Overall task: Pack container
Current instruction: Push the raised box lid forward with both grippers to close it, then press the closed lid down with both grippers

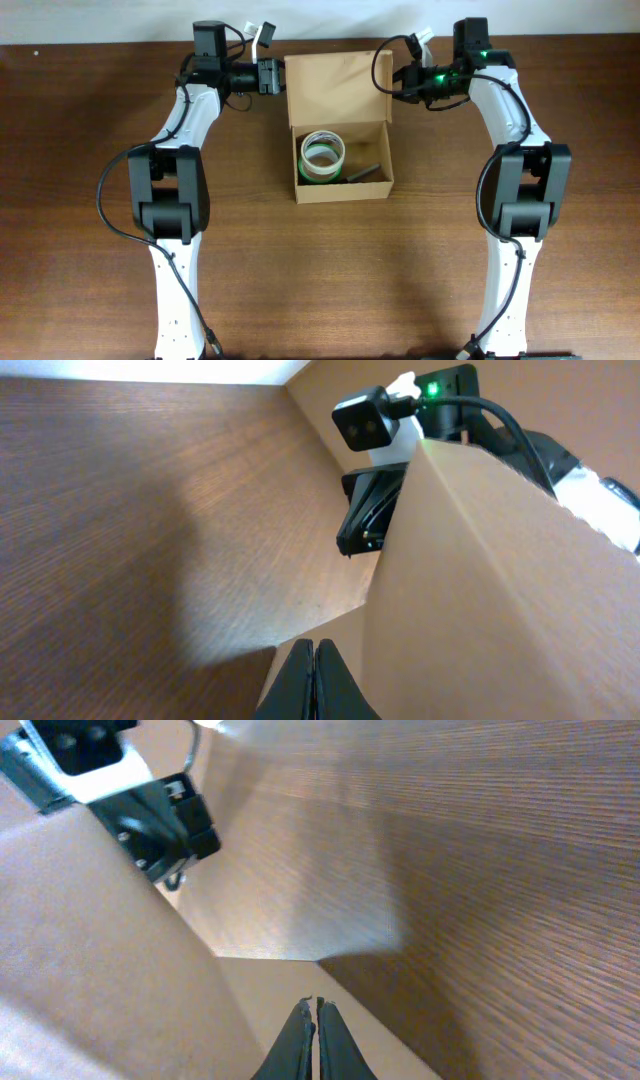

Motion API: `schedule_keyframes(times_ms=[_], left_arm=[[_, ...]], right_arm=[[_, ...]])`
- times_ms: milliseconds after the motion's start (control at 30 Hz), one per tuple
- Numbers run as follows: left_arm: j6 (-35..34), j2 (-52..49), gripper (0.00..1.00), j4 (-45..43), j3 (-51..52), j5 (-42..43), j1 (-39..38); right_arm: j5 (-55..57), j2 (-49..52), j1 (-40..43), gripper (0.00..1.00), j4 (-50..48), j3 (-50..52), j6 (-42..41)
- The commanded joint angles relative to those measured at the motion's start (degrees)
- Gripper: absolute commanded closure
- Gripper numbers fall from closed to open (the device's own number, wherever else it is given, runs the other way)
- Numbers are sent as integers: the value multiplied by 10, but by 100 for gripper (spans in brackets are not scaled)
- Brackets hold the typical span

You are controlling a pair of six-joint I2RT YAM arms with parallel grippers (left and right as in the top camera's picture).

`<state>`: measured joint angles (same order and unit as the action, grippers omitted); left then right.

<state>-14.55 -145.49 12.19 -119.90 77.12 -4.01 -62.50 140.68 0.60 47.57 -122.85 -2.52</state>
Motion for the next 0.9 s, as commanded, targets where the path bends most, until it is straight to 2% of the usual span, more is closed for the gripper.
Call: schedule_keyframes(times_ms=[0,167,300,500,567,667,867], left_arm=[[-27,61,98,1,-17,18,4],[-20,132,98,66,-17,-29,3],[31,183,98,210,-17,-90,3],[209,264,98,488,-17,-319,-16],[251,294,98,560,-17,-428,-42],[273,306,98,596,-17,-505,-75],[272,306,98,621,-17,-572,-123]], right_arm=[[-50,-68,-2,96,1,-4,17],[1,-155,-7,96,43,-4,17],[120,-213,-23,96,111,-4,30],[270,-264,-61,96,216,-4,51],[336,-279,-86,96,264,-4,52],[374,-288,-107,96,293,-4,57],[405,-291,-119,96,318,-3,51]])
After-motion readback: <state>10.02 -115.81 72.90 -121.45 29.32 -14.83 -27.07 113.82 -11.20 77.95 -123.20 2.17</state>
